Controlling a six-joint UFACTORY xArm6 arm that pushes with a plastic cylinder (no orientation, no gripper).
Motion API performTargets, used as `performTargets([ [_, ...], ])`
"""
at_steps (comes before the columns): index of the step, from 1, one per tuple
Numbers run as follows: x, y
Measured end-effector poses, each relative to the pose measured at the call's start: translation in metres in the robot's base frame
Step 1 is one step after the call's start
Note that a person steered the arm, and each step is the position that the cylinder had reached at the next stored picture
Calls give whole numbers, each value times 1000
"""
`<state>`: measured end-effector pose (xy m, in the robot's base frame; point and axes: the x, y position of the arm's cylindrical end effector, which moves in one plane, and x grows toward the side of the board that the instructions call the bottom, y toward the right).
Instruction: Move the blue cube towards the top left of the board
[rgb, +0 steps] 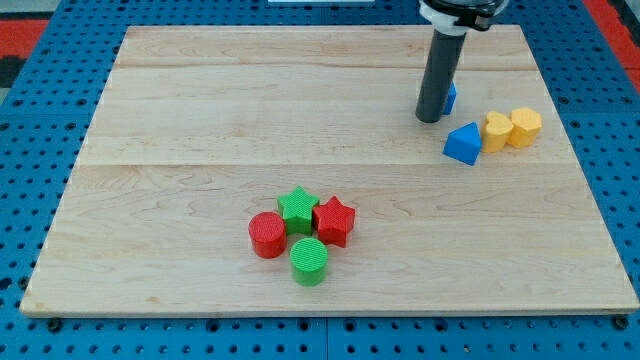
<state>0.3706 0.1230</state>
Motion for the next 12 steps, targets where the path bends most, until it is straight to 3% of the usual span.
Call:
performTargets([
  [1, 0, -6],
  [3, 5, 48],
  [5, -38, 50],
  [6, -41, 50],
  [7, -40, 3],
  [9, -40, -13],
  [11, -36, 60],
  [12, -47, 56],
])
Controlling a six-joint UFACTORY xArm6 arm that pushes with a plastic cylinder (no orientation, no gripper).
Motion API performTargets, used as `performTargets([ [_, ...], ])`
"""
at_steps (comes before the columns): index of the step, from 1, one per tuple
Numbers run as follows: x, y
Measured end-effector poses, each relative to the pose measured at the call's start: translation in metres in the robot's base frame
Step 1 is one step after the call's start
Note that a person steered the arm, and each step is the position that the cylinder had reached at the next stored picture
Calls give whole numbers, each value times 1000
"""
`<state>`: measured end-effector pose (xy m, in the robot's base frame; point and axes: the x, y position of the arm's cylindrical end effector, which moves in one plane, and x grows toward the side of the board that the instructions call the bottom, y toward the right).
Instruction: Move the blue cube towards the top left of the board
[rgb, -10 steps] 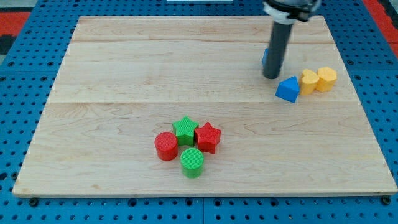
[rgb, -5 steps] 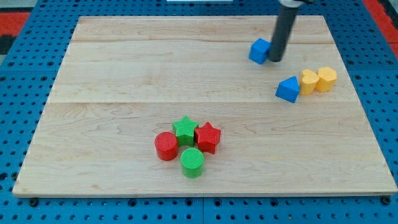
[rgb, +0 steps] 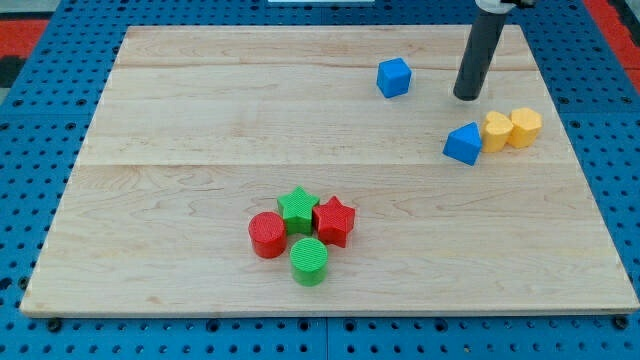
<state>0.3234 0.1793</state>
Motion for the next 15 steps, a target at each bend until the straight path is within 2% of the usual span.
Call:
performTargets([
  [1, -21, -10],
  [3, -21, -31],
  [8, -21, -179],
  [15, -21, -340],
])
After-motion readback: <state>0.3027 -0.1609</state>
